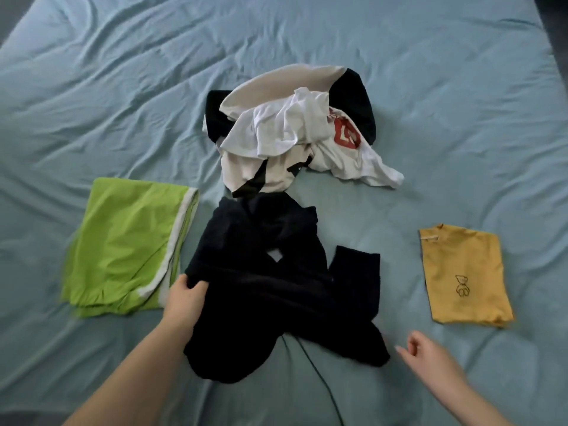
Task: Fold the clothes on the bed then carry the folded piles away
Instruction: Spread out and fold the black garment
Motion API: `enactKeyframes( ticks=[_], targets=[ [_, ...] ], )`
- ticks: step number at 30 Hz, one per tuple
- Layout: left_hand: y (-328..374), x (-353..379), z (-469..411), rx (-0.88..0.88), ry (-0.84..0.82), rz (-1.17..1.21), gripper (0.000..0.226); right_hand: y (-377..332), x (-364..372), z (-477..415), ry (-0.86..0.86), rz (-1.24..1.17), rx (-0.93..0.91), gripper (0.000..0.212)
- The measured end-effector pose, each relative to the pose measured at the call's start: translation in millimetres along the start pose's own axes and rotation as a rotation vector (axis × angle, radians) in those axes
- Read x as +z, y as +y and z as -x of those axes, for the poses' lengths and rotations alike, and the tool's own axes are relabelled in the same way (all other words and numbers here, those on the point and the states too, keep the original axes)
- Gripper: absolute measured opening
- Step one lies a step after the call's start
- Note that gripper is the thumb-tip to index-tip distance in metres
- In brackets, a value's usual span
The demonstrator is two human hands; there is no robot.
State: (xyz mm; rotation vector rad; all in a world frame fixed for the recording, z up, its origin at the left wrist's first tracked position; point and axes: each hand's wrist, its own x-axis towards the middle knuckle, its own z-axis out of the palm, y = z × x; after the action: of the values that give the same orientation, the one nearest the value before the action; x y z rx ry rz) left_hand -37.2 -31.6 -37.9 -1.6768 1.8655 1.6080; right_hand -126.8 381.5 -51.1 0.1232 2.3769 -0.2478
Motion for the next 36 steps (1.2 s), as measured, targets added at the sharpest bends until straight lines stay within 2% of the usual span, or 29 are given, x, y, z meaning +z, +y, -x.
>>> enactKeyframes(
  ticks=[2,3,4,6,8,11,13,14,15,17,18,19,21,23,25,26,28,30,33,36],
  targets=[
    [-11.7,-7.5,1.2,-0.045,0.006,0.000,0.053,12.4,4.6,9.9,-0.026,-0.073,0.041,0.027],
    [-17.2,-7.9,4.0,-0.052,0.048,-0.055,0.072,8.6,8.0,13.7,-0.071,-0.164,0.037,0.031],
    [-20.1,-5.5,11.1,-0.051,0.098,-0.145,0.086,-1.7,11.3,18.0,-0.129,-0.282,0.019,0.043],
    [-23.2,10.5,34.6,-0.018,0.152,-0.307,0.100,-33.6,19.7,23.2,-0.244,-0.516,-0.024,0.063],
    [-27.2,38.8,61.3,0.031,0.047,-0.359,0.106,-67.1,29.8,25.0,-0.273,-0.648,-0.042,0.059],
    [-34.6,92.4,93.5,0.026,-0.246,-0.300,0.110,-102.8,40.5,29.3,-0.287,-0.773,0.006,0.044],
    [-33.5,122.4,106.2,-0.050,-0.346,-0.148,0.107,-113.9,41.4,38.8,-0.371,-0.816,-0.036,0.039],
    [-30.3,132.5,109.3,-0.076,-0.328,-0.089,0.101,-115.3,39.9,44.8,-0.415,-0.829,-0.072,0.037],
    [-27.7,139.2,110.0,-0.062,-0.276,-0.059,0.087,-113.6,37.3,51.0,-0.458,-0.858,-0.100,0.033],
    [-18.9,139.0,108.7,0.035,-0.160,-0.046,0.045,-108.0,27.0,63.0,-0.515,-0.965,-0.115,0.024],
    [-13.6,133.6,109.0,0.069,-0.127,-0.030,0.028,-104.2,21.0,67.4,-0.501,-1.028,-0.080,0.023],
    [-7.3,126.1,110.9,0.096,-0.129,0.006,0.022,-100.9,14.6,71.4,-0.463,-1.081,-0.030,0.024],
    [4.2,111.0,118.5,0.116,-0.196,0.044,0.027,-100.2,1.2,79.3,-0.408,-1.180,0.066,0.042],
    [16.0,99.7,132.1,0.175,-0.292,-0.004,0.029,-104.3,-13.2,85.9,-0.511,-1.265,0.085,0.055],
    [29.3,90.1,148.8,0.277,-0.370,-0.086,0.021,-114.8,-27.0,95.7,-0.613,-1.367,0.042,0.056],
    [37.1,85.0,157.4,0.328,-0.402,-0.097,0.019,-120.3,-32.4,100.6,-0.587,-1.395,0.029,0.054],
    [52.8,74.8,172.3,0.389,-0.484,-0.055,0.020,-124.7,-38.7,107.4,-0.414,-1.398,-0.003,0.047],
    [66.0,62.5,180.6,0.430,-0.499,-0.008,0.023,-120.8,-47.0,111.6,-0.211,-1.387,-0.117,0.026],
    [70.6,42.6,165.1,0.377,-0.258,0.129,0.030,-100.9,-66.8,103.5,0.107,-1.252,-0.230,0.005],
    [52.7,21.9,129.0,0.278,-0.117,0.110,0.033,-73.6,-78.2,80.0,0.246,-1.104,-0.144,0.007]
  ],
)
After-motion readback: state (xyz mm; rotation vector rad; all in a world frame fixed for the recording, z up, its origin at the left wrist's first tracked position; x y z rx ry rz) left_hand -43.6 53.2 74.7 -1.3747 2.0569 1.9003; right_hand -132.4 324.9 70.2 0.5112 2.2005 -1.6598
